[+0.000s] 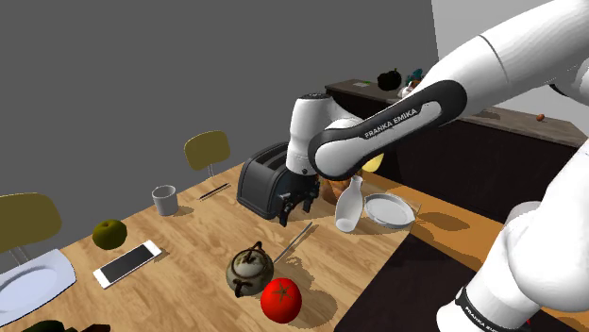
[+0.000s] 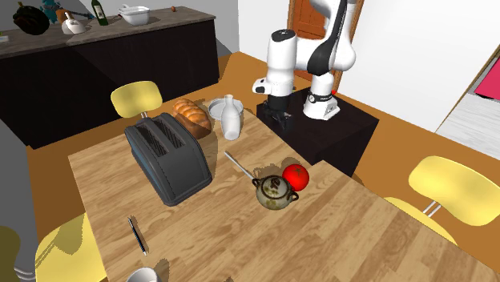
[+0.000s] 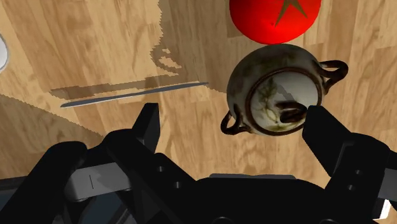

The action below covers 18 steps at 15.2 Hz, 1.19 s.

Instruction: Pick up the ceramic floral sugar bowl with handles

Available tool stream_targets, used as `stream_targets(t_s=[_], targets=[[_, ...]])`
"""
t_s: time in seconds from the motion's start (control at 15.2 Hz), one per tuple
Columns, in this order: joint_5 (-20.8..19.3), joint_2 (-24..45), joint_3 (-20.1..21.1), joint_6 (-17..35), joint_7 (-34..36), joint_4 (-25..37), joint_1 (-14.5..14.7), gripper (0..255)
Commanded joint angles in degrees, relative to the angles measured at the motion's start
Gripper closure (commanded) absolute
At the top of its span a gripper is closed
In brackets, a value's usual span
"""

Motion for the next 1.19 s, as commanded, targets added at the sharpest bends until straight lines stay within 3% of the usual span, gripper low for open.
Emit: stream_targets(t_s=[0.0,0.73,1.12], targets=[[-1.29,4.05,0.8,1.84,2.54,2.22,0.65,0],[-9.73,27.6,0.05,7.45,14.18,19.65,7.08,0],[-10.84,31.04,-0.81,10.86,14.78,19.62,7.74,0]])
